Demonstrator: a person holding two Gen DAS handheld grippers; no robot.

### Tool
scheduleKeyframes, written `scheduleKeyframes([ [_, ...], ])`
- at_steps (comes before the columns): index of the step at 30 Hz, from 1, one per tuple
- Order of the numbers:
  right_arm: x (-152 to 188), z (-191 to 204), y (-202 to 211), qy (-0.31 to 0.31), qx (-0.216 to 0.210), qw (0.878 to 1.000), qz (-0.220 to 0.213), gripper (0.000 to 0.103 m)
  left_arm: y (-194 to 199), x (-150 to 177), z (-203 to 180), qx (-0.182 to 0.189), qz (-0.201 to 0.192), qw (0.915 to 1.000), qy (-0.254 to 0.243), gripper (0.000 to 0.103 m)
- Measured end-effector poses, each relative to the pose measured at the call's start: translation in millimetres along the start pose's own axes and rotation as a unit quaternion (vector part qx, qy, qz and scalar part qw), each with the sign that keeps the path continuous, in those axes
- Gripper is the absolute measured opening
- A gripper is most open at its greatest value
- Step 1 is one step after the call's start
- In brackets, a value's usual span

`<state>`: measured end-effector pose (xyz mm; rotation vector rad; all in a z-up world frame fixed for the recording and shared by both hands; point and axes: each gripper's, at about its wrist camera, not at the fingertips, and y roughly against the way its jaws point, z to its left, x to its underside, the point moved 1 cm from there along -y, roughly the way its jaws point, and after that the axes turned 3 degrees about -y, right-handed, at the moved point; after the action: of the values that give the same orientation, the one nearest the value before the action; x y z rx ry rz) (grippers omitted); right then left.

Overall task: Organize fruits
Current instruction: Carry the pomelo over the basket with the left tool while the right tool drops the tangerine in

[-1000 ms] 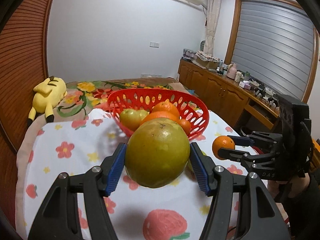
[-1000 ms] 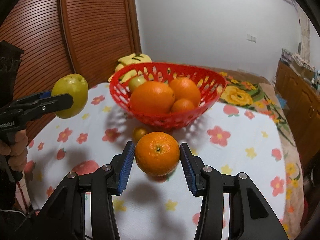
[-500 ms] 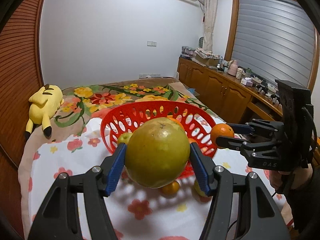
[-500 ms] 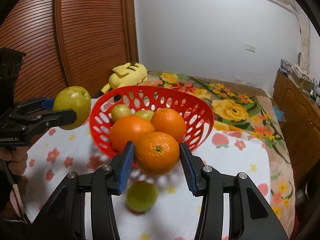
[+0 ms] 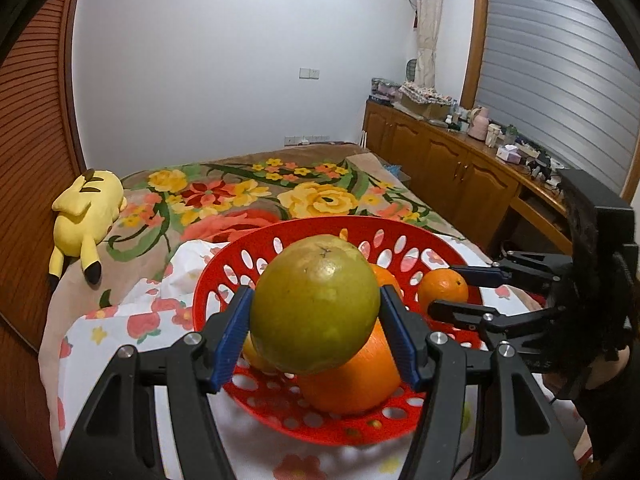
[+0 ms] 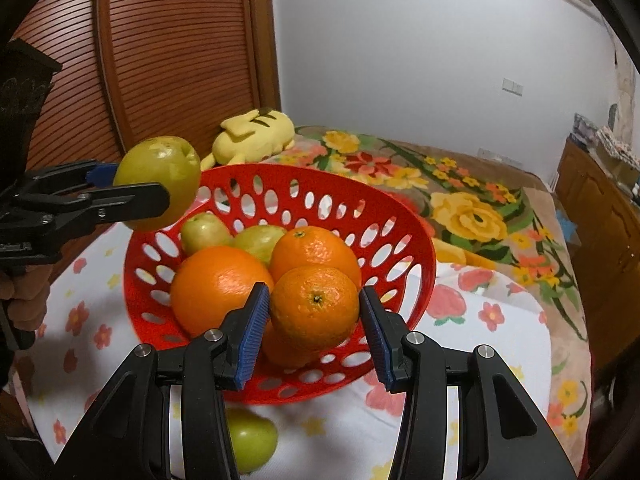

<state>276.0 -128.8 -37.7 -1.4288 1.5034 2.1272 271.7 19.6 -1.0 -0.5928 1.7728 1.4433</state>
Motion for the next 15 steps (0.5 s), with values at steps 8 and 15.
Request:
scheduleKeyframes([
  [8, -10.0, -8.6, -3.3, -0.006, -0.018, 1.0, -0.006, 0.051, -27.6, -15.3, 3.1, -0.004, 0.019, 0.9998, -0.003, 0.062],
  [15, -16.0, -15.4, 2.4, -0.007, -0.02, 1.0, -0.015, 0.053, -50.7, -23.3, 6.1, -0.006, 0.039, 0.9992, -0.003, 0.062],
])
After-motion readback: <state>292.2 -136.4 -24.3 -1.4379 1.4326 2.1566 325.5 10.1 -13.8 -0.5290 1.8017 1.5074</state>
